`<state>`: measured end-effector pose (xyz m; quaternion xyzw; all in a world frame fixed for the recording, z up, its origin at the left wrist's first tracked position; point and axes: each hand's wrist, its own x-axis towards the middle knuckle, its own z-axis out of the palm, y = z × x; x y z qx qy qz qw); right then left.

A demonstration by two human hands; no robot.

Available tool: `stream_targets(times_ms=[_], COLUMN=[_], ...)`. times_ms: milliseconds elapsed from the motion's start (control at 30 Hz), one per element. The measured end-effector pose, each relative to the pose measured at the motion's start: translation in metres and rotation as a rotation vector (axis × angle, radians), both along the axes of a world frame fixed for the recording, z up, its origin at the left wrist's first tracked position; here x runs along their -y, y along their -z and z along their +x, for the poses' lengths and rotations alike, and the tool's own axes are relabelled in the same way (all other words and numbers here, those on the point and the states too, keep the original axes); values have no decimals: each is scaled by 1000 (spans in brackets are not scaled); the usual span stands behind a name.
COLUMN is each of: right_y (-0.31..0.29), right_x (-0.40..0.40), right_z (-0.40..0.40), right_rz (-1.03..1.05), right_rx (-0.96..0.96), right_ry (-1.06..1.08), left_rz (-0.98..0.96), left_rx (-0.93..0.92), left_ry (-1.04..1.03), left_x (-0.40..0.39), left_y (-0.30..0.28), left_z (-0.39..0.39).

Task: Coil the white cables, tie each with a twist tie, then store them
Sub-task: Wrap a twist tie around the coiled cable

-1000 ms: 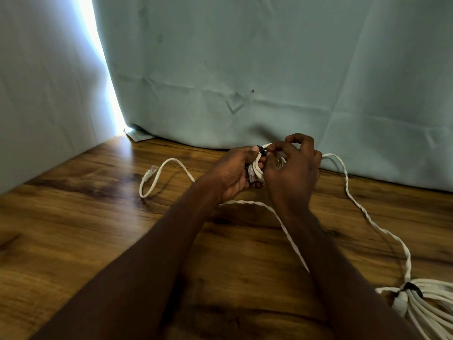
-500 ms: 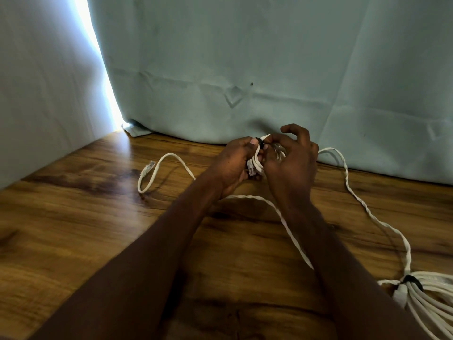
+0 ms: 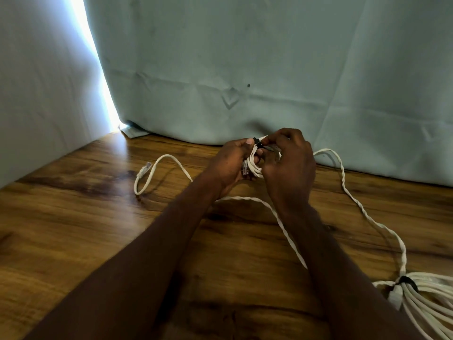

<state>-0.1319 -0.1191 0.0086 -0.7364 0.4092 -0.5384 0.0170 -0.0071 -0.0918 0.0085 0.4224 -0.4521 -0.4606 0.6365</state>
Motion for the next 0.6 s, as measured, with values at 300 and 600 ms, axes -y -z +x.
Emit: stream_targets(times_ms=[300, 600], right_y=[3, -1], right_x=[8, 1], right_z=[-4, -8], right_rz=[11, -41], right_rx=[-31, 100], right_ry=[-60, -66], left_rz=[34, 75], left_rx=[101, 40], left_ry=[-97, -22], left_x=[-4, 0], left_y=[-1, -1], left_z=[-5, -6])
